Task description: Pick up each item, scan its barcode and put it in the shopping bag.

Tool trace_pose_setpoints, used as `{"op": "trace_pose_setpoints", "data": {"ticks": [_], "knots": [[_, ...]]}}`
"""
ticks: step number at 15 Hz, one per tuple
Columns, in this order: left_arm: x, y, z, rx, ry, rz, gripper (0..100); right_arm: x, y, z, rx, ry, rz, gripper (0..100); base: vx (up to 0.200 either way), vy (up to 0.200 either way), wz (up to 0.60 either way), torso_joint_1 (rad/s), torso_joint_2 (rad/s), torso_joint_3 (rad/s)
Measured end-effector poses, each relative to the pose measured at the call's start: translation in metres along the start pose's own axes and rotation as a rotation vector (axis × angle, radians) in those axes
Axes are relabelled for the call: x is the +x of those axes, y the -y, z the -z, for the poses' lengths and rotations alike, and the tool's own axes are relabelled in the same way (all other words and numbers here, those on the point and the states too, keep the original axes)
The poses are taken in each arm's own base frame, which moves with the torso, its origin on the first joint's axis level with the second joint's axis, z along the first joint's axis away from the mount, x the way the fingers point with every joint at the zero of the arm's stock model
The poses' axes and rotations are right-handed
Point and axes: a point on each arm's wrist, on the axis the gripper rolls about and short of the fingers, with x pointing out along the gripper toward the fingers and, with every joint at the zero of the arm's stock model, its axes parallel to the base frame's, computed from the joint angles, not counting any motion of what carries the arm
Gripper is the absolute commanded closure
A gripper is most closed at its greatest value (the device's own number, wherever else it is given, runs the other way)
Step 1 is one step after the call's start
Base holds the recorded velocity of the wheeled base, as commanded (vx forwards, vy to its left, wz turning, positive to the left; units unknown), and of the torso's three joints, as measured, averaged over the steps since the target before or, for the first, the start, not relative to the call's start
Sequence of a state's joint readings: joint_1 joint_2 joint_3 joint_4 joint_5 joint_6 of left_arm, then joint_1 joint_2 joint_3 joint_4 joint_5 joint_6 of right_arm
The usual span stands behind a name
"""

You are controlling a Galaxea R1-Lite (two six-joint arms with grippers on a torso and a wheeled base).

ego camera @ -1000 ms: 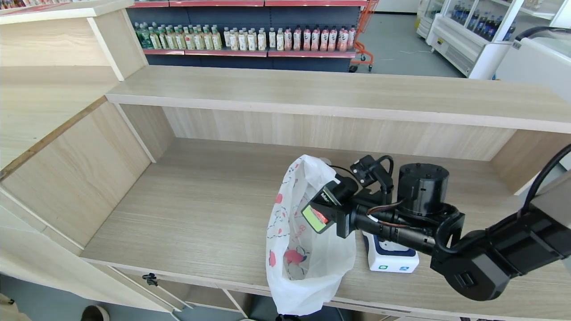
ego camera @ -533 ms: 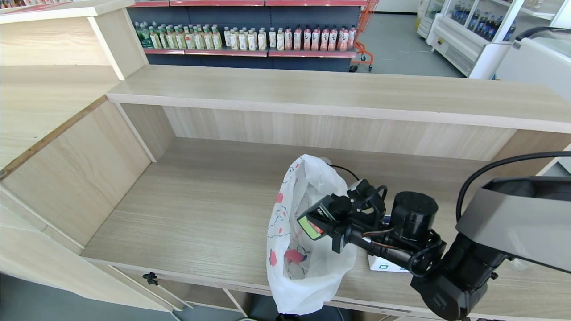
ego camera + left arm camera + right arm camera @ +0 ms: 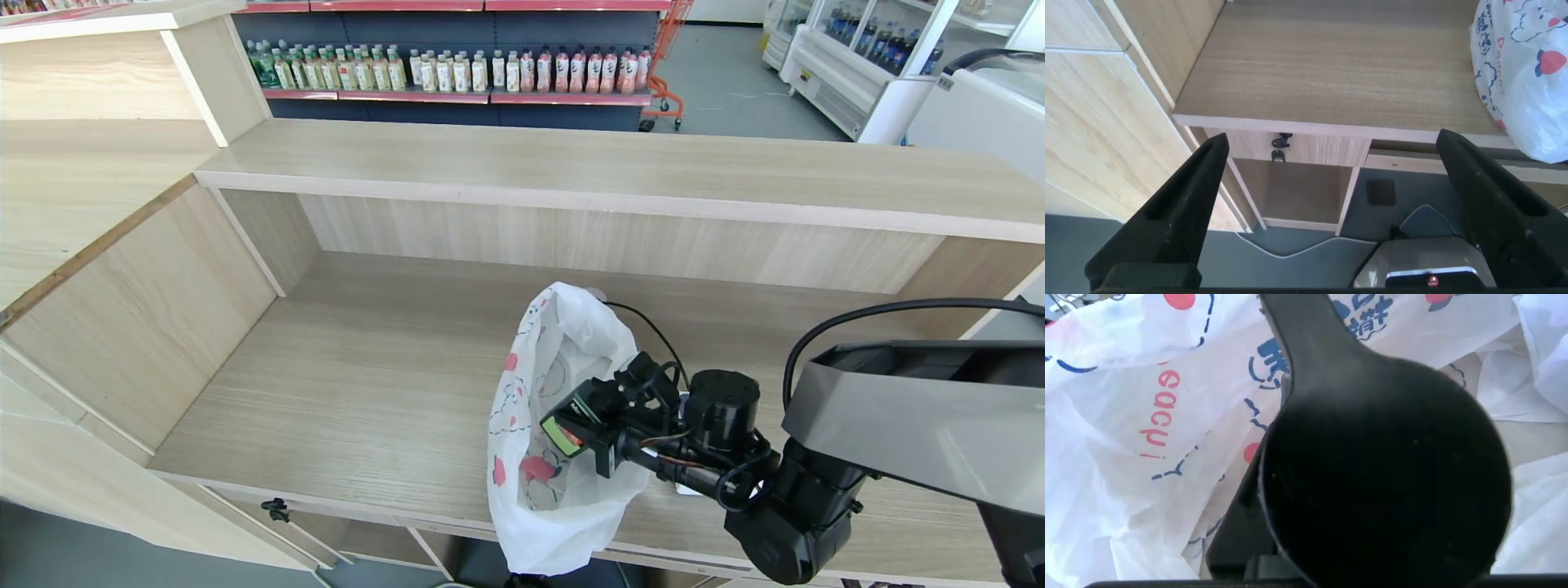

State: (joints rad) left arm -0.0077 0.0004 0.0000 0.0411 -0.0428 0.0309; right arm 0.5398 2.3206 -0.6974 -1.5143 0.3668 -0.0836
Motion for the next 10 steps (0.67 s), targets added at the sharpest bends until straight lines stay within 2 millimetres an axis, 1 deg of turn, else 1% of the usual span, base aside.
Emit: {"op": "trace_pose_setpoints", "data": {"ticks": [1,2,5,7,9,10], "knots": [[0.000,0.000,0.000,0.000,0.000,0.000,0,0.000,0.001,0.002,-0.007,-0.005,0.003,100,0.000,0.000,0.00,0.000,0.00,0.000],[0.000,0.000,0.000,0.000,0.000,0.000,0,0.000,0.002,0.004,-0.014,-0.010,0.005,0,0.000,0.000,0.00,0.000,0.00,0.000],[0.000,0.000,0.000,0.000,0.000,0.000,0,0.000,0.005,0.006,-0.013,-0.014,-0.003,0,0.000,0.000,0.00,0.000,0.00,0.000],[0.000,0.000,0.000,0.000,0.000,0.000,0,-0.001,0.005,0.004,-0.010,-0.011,-0.016,0,0.000,0.000,0.00,0.000,0.00,0.000],[0.000,0.000,0.000,0.000,0.000,0.000,0,-0.005,0.007,-0.005,0.015,-0.026,-0.014,0,0.000,0.000,0.00,0.000,0.00,0.000],[0.000,0.000,0.000,0.000,0.000,0.000,0,-0.008,0.007,-0.014,0.035,-0.026,-0.011,0,0.000,0.000,0.00,0.000,0.00,0.000]]}}
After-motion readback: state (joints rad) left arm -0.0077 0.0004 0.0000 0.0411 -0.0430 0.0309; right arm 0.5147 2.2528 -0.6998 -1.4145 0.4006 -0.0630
